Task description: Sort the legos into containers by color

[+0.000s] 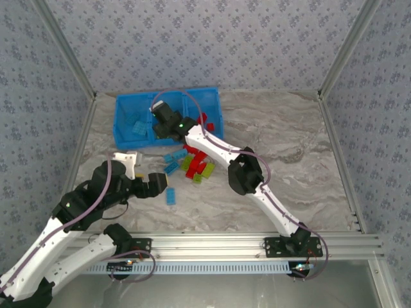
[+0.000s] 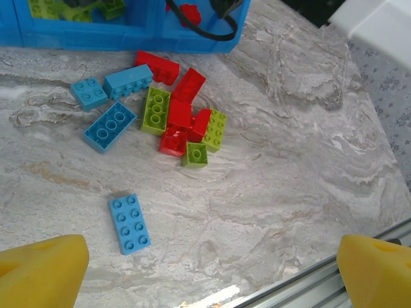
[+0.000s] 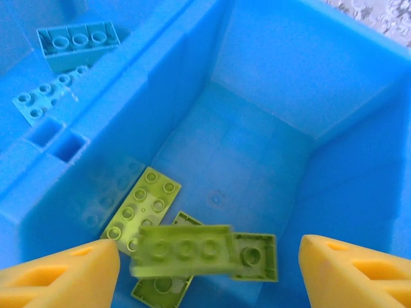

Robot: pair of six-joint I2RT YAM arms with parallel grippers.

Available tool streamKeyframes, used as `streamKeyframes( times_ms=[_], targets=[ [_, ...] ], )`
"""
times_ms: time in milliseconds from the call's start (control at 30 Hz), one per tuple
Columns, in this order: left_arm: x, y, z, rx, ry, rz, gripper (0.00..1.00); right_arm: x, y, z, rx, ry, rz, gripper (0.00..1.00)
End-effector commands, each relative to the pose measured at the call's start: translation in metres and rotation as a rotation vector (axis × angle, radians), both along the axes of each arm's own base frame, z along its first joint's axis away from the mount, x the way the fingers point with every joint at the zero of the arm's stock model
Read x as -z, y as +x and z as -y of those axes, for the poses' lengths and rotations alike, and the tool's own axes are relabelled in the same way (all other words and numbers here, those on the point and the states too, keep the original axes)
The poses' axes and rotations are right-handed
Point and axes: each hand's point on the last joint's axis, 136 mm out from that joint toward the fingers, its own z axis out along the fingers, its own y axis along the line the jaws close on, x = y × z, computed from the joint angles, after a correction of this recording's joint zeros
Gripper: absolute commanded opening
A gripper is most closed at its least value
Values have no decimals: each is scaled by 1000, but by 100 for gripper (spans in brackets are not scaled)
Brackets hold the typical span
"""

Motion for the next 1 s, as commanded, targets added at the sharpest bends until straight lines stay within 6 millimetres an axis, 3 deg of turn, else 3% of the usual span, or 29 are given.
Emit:
streamKeyframes(
  times_ms=[0, 133, 233, 333, 467, 567, 700, 833, 967],
  targets=[
    [3, 0, -2, -14, 4, -2, 99, -35, -12, 7, -12, -9, 7, 76],
    [9, 2, -2, -13, 31, -14, 99, -68, -29, 21, -15, 15, -23, 76],
    [22, 6, 2, 3, 83, -43, 99, -94, -56, 42, -30, 80, -114, 76],
    [43, 14, 6, 13, 171, -90, 99, -118, -90, 81, -23, 171, -213, 77],
    [69, 33, 16, 50, 299, -139, 93, -146, -158, 131, -82, 311, -279, 78],
    [90, 55, 18, 53, 390, -161, 91, -148, -206, 161, -117, 372, -314, 80],
    [118, 82, 18, 74, 433, -210, 91, -125, -253, 197, -74, 421, -407, 80],
    [142, 108, 14, 84, 494, -225, 90, -92, -279, 230, 14, 406, -470, 82],
    [164, 128, 14, 109, 509, -252, 81, -84, -284, 246, 61, 408, -467, 83]
  ],
)
